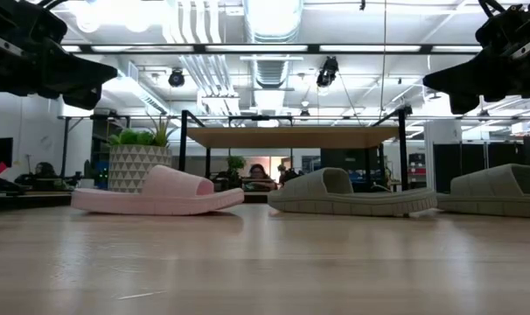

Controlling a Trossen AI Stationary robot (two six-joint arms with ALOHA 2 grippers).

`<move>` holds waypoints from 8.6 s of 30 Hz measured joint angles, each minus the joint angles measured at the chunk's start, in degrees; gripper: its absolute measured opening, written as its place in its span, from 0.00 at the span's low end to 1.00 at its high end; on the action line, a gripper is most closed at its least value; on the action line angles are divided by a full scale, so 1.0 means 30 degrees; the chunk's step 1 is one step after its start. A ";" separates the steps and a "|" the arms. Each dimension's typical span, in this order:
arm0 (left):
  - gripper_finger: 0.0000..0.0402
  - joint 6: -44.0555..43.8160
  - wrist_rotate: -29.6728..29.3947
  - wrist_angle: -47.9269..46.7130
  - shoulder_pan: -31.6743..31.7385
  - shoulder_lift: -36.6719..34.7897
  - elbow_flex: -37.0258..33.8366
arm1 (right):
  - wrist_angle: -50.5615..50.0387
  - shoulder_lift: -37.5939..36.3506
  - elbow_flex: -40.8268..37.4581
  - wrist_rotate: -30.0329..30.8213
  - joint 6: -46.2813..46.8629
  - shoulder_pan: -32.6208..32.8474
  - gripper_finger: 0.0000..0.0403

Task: Pick and place slides into the shelf

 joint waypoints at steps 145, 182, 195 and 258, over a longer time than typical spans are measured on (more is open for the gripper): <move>0.52 0.3449 -0.5252 0.9481 -0.0003 0.6127 0.1362 | -2.2172 2.9383 1.2407 0.9551 1.6924 1.1623 0.30; 0.52 0.3573 -0.5252 0.9449 -0.0003 0.6237 0.1362 | -2.8200 2.9295 2.2867 1.6310 1.9883 1.0750 0.03; 0.52 0.3810 -0.5252 0.9466 -0.0003 0.6207 0.1386 | -2.8218 2.9259 2.7284 1.8214 1.8112 0.6495 0.03; 0.52 0.4557 -0.5755 0.9282 0.0004 0.6251 0.1341 | -2.9521 3.8869 3.8745 1.6036 0.3891 -0.7313 0.03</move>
